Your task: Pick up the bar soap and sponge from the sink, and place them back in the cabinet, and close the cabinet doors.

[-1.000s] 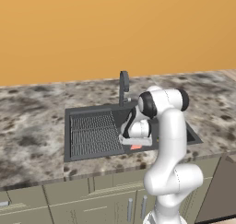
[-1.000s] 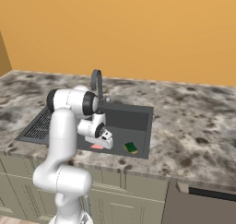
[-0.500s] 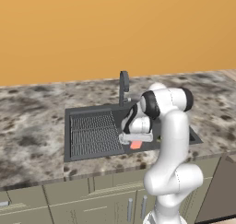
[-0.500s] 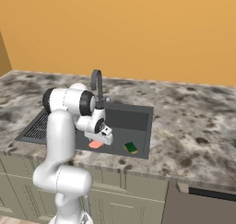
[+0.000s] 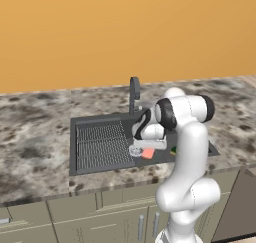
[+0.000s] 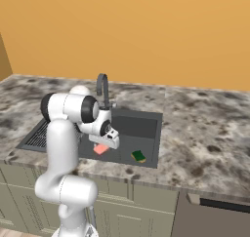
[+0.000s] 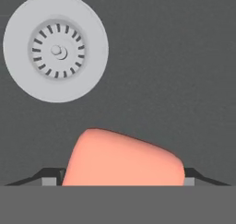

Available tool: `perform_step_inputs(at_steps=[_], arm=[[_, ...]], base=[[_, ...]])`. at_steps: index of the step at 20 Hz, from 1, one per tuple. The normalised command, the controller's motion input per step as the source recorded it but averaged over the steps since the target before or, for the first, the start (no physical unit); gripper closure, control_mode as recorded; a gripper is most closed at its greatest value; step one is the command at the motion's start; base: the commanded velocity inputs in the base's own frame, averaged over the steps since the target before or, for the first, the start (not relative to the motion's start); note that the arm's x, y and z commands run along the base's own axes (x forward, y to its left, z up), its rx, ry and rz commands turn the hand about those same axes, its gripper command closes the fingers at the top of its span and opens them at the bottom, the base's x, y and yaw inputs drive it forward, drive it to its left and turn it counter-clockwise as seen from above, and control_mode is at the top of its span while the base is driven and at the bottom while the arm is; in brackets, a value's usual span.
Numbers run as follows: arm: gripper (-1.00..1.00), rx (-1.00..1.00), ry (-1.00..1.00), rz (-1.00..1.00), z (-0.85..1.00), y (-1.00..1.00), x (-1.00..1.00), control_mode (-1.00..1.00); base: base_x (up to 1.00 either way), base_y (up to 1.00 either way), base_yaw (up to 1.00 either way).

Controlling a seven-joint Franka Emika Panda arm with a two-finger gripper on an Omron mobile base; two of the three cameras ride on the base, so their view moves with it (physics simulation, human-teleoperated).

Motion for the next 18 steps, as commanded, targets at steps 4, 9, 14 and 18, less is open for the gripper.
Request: perform_step_inputs(at_steps=[4, 9, 14, 18], arm=[[1.0, 0.0, 0.0, 0.0, 0.31, -0.02, 0.0, -1.0], [1.0, 0.0, 0.0, 0.0, 0.32, -0.15, 0.0, -1.0], [1.0, 0.0, 0.0, 0.03, 0.24, -0.36, 0.0, -1.0], [1.0, 0.0, 0.0, 0.03, 0.25, -0.28, -0.01, -1.0]], base=[[0.0, 0.0, 0.0], [0.0, 0.0, 0.0], [0.0, 0.0, 0.0], [0.0, 0.0, 0.0]])
